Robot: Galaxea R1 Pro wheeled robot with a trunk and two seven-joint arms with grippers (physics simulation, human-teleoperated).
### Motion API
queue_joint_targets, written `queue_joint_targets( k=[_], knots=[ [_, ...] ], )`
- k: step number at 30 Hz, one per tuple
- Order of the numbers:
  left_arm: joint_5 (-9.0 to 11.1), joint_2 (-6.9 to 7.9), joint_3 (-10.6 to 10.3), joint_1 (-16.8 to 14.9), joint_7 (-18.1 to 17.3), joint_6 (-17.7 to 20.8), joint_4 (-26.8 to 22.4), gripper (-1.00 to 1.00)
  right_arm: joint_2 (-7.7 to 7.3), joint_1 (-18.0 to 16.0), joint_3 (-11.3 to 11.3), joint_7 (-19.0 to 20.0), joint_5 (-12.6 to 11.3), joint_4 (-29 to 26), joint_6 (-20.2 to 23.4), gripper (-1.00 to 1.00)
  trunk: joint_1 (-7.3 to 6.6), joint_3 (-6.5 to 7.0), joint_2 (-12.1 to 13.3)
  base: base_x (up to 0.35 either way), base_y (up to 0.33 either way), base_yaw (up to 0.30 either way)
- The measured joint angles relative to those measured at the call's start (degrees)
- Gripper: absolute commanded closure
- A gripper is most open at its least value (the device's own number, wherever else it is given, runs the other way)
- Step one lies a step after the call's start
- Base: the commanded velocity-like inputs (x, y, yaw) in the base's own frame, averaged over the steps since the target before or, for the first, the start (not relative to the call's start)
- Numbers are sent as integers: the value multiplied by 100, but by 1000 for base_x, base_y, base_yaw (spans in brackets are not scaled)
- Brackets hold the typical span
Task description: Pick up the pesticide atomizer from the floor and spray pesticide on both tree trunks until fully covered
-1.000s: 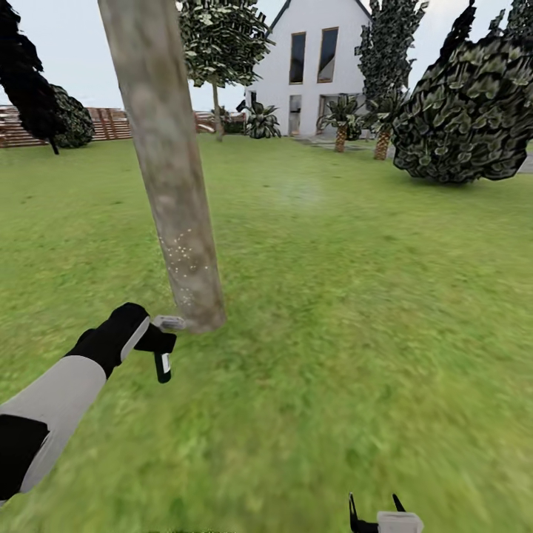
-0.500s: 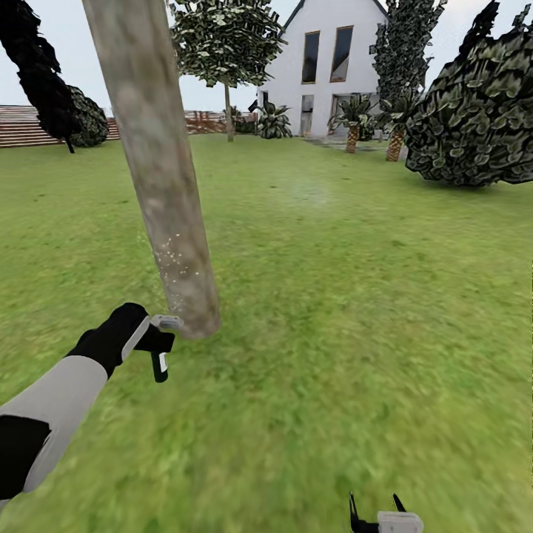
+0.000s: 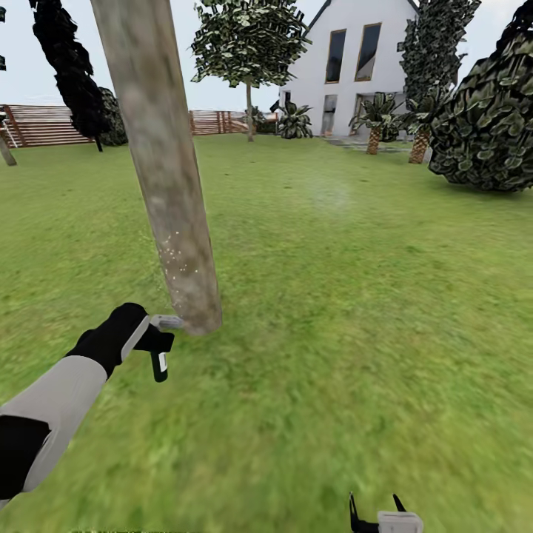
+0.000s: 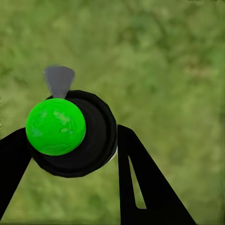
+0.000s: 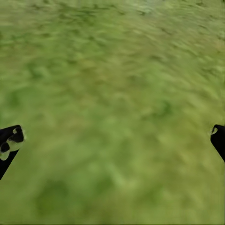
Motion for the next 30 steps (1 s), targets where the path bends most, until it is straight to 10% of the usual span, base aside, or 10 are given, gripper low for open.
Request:
queue_joint_targets(
  k=[30],
  knots=[
    [4, 4, 1, 59, 1, -1, 7, 100, 2, 0, 4, 0, 1, 0, -2, -100, 0, 0, 0, 102, -270, 134]
  ],
)
